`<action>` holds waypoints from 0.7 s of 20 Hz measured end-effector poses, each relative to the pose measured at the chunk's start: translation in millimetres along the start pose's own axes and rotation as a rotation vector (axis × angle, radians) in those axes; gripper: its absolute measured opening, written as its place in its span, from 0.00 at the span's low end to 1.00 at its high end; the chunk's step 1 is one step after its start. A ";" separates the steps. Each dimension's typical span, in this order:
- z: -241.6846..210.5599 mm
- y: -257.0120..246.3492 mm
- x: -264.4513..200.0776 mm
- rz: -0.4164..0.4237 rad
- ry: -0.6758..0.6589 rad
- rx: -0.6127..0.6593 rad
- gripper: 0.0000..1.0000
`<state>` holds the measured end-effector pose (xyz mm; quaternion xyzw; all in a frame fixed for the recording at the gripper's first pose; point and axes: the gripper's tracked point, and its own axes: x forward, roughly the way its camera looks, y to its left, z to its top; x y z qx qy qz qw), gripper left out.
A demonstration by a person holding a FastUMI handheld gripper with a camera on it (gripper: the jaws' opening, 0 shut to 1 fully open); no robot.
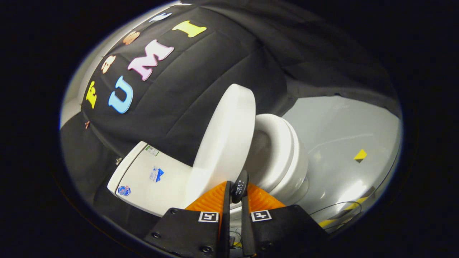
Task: Open the toilet lid.
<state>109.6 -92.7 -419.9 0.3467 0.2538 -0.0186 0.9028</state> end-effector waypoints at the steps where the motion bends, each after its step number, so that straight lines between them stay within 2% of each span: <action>1: 5.9 17.1 -3.9 0.013 -0.013 -0.039 0.18; 3: 16.1 54.4 -11.3 0.038 -0.037 -0.141 0.18; 6: 20.8 96.4 -17.5 0.028 -0.042 -0.290 0.18; 14: 13.6 167.4 -21.2 0.016 -0.053 -0.444 0.18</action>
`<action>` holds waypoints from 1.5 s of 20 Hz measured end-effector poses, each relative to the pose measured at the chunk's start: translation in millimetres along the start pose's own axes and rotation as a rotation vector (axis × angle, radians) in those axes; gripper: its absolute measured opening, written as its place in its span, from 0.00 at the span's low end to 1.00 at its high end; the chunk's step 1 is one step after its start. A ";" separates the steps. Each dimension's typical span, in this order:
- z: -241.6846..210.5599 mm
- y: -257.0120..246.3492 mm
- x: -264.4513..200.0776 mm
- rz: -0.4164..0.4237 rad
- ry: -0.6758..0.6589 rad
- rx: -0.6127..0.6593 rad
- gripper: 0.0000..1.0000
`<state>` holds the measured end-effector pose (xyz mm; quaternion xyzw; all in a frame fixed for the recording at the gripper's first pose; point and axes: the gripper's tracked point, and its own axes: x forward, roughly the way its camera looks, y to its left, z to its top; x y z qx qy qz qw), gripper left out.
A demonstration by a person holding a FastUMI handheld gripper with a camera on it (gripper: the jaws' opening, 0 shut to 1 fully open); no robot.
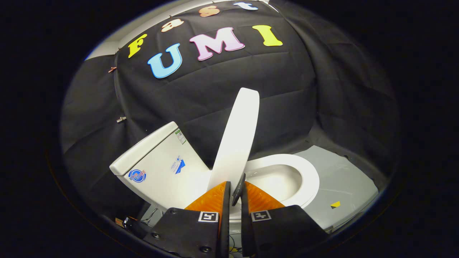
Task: Open the toilet lid.
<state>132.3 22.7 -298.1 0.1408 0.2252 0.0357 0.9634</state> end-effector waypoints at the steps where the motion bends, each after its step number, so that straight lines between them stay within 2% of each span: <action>1: 3.2 12.0 0.4 0.007 -0.006 -0.017 0.18; 7: 14.9 89.4 5.3 0.082 -0.041 -0.130 0.19; 9: 17.2 114.9 9.0 0.113 -0.049 -0.149 0.24; 12: 15.0 146.0 13.2 0.144 -0.054 -0.224 0.24; 16: 9.3 176.2 20.1 0.188 -0.054 -0.236 0.24; 23: -3.0 214.3 26.0 0.232 -0.041 -0.249 0.24; 30: -4.8 220.7 25.9 0.232 -0.033 -0.247 0.24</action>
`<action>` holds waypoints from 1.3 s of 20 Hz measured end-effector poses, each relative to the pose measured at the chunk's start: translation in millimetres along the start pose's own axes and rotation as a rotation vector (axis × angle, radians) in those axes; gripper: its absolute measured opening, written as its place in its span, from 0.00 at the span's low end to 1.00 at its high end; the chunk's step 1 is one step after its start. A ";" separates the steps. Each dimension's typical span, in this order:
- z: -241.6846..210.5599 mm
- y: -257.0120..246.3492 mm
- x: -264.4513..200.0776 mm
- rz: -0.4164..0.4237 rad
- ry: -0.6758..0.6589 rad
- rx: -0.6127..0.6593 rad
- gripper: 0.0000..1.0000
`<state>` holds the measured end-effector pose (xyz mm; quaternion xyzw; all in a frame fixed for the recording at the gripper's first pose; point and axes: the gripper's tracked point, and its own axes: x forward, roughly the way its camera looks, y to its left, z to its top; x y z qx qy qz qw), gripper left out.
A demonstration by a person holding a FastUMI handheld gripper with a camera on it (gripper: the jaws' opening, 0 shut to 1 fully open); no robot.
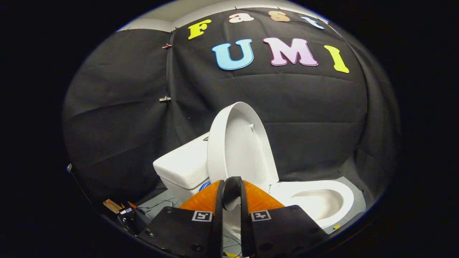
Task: Open the toilet lid.
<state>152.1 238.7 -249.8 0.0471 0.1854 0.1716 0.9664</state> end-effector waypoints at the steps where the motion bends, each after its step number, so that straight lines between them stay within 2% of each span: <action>1: -0.6 0.0 -1.4 -0.003 0.004 -0.003 0.24; 5: -2.0 -4.6 -8.6 0.001 0.026 0.015 0.24; 8: 13.2 -4.6 -22.3 0.015 0.004 0.044 0.24; 10: 31.7 -2.2 -33.4 0.021 -0.032 0.037 0.57; 11: 39.3 -0.1 -39.1 0.021 -0.039 0.025 0.57; 13: 57.5 -0.6 -54.1 0.018 -0.065 0.001 0.72; 15: 84.1 -3.7 -76.6 0.011 -0.114 -0.012 0.70; 16: 97.8 -5.5 -89.2 0.003 -0.140 -0.020 0.74; 17: 112.1 -10.0 -103.0 -0.011 -0.164 -0.032 0.87; 18: 126.6 -14.4 -117.8 -0.023 -0.189 -0.046 0.92; 22: 170.9 -24.7 -177.7 -0.070 -0.250 -0.128 0.99; 26: 206.6 -28.2 -242.6 -0.113 -0.330 -0.176 0.99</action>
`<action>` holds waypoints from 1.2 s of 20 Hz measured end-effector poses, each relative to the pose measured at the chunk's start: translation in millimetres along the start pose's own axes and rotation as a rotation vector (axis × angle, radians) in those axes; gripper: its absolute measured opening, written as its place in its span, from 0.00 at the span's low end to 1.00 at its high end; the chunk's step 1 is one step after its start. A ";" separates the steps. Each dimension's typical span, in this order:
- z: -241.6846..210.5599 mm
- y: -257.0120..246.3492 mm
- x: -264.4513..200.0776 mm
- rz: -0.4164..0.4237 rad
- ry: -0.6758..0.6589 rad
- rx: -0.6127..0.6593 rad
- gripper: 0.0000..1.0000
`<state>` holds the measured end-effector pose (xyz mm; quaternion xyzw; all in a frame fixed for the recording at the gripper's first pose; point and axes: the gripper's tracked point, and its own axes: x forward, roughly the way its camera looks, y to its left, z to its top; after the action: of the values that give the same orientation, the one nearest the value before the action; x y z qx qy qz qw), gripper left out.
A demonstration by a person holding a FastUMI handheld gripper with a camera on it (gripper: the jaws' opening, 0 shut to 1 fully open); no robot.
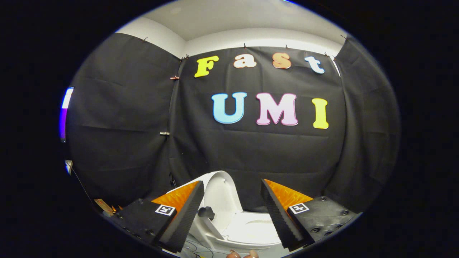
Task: Open the toilet lid.
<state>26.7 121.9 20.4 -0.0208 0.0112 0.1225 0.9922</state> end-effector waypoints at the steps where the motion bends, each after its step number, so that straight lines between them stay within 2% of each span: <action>1: 12.0 -1.1 -9.8 -0.005 -0.022 -0.009 0.99; 4: 31.0 -9.9 -31.8 -0.048 -0.046 -0.043 0.98; 8: 33.8 -18.0 -46.0 -0.103 -0.025 -0.057 0.98; 24: 32.5 -27.5 -55.2 -0.140 -0.032 -0.050 0.98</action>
<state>-19.5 83.3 55.4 -0.0441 -0.0093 0.0531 0.9976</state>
